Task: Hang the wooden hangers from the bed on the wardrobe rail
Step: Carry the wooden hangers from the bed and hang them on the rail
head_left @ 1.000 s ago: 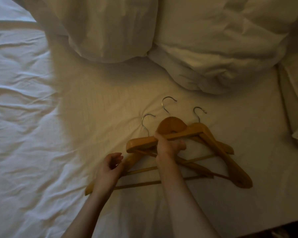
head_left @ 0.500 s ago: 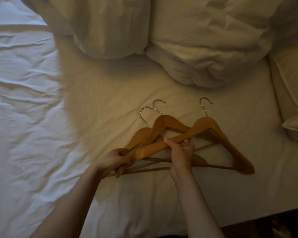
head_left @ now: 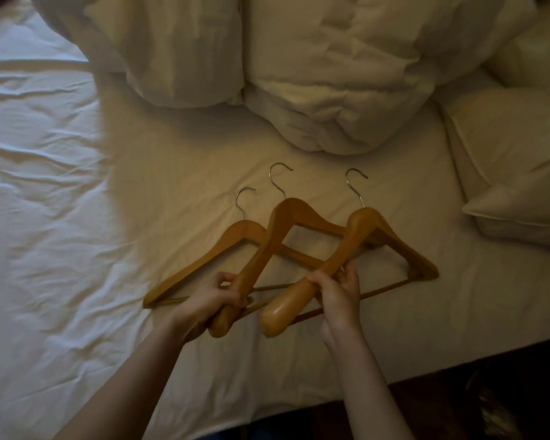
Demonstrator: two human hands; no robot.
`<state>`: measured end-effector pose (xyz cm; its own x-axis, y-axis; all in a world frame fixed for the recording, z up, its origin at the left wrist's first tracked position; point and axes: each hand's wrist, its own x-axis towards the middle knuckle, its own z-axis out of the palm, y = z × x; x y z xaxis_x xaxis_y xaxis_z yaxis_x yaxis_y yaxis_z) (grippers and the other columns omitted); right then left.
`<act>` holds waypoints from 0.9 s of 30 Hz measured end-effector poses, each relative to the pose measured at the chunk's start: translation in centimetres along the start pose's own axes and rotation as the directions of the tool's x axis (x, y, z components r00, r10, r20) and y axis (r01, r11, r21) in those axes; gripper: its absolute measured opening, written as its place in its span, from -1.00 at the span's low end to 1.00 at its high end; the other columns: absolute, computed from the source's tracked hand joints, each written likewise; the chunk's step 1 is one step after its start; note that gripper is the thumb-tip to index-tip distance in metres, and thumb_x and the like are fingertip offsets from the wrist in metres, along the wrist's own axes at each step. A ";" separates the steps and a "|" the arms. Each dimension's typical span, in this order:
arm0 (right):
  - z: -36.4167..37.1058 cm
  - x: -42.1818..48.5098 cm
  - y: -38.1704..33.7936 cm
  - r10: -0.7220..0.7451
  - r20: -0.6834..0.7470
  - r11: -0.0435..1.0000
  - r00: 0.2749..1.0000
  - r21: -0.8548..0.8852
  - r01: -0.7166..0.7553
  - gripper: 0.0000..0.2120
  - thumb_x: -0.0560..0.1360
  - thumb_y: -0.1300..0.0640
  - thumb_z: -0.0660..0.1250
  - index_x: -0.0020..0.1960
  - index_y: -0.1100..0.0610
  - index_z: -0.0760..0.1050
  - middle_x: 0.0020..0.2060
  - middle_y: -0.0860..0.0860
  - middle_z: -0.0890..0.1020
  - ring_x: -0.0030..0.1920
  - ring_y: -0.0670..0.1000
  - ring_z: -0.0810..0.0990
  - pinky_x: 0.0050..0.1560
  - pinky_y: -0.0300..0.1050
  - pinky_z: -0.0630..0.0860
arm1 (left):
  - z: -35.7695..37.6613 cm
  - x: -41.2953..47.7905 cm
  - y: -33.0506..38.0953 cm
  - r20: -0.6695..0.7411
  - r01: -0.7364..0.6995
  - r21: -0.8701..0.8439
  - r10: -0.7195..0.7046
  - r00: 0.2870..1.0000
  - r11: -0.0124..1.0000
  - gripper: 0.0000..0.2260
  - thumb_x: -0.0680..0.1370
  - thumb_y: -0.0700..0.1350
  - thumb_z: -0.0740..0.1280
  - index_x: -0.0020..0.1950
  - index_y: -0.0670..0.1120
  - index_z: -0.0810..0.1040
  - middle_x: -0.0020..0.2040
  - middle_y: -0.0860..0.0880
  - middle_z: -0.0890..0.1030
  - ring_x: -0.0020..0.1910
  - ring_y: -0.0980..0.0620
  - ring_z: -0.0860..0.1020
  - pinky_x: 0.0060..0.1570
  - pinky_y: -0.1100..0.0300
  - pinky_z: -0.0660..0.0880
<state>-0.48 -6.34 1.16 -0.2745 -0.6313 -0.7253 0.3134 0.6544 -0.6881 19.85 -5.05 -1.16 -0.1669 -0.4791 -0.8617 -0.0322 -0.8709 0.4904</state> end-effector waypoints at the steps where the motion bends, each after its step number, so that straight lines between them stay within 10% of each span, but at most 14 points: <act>1: -0.5 -0.7 0.0 0.003 -0.001 1.000 1.000 0.016 -0.003 -0.34 0.37 0.34 0.38 0.41 0.02 0.31 0.17 0.07 0.55 0.10 0.03 0.55 0.01 -0.13 0.51 | 0.6 -0.6 0.1 -0.017 -0.026 0.057 0.027 0.999 0.998 -0.39 0.17 -0.15 0.49 0.19 -0.09 0.41 0.07 -0.17 0.58 0.01 -0.09 0.61 -0.04 0.07 0.58; 6: -2.0 -3.8 0.3 -0.001 -0.062 0.998 0.998 0.060 0.005 -0.47 0.43 0.32 0.31 0.36 0.03 0.38 0.11 0.10 0.57 -0.03 0.03 0.55 -0.13 -0.11 0.49 | 3.6 -3.9 0.8 0.033 -0.197 0.306 0.197 0.980 0.931 -0.38 0.19 -0.11 0.46 0.23 -0.01 0.39 0.07 -0.09 0.49 0.02 -0.06 0.53 -0.01 0.12 0.52; 16: -2.8 -9.3 0.3 -0.075 -0.033 0.997 0.997 -0.003 0.075 -0.65 0.48 0.16 0.26 0.26 0.04 0.50 0.11 0.03 0.58 0.18 0.09 0.51 0.27 0.09 0.43 | 5.6 -10.4 -1.8 0.035 -0.302 0.248 0.303 0.952 0.921 -0.49 0.36 -0.25 0.46 0.26 -0.09 0.40 0.04 -0.07 0.58 -0.02 0.04 0.61 -0.15 0.27 0.51; 27: -2.4 -13.3 0.8 -0.144 0.031 0.984 0.989 0.108 0.140 -0.72 0.52 0.10 0.23 0.22 0.05 0.48 -0.04 0.08 0.66 -0.17 0.07 0.63 -0.22 -0.10 0.57 | 4.7 -14.3 -3.1 -0.167 -0.359 0.102 0.372 0.913 0.928 -0.45 0.35 -0.17 0.48 0.28 -0.07 0.35 0.04 -0.08 0.50 -0.03 -0.02 0.51 -0.09 0.12 0.49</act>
<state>1.30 3.60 10.22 -0.2887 -0.7317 -0.6174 0.3681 0.5105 -0.7771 17.68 4.96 10.23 0.0003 -0.7798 -0.6260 -0.0702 -0.6245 0.7779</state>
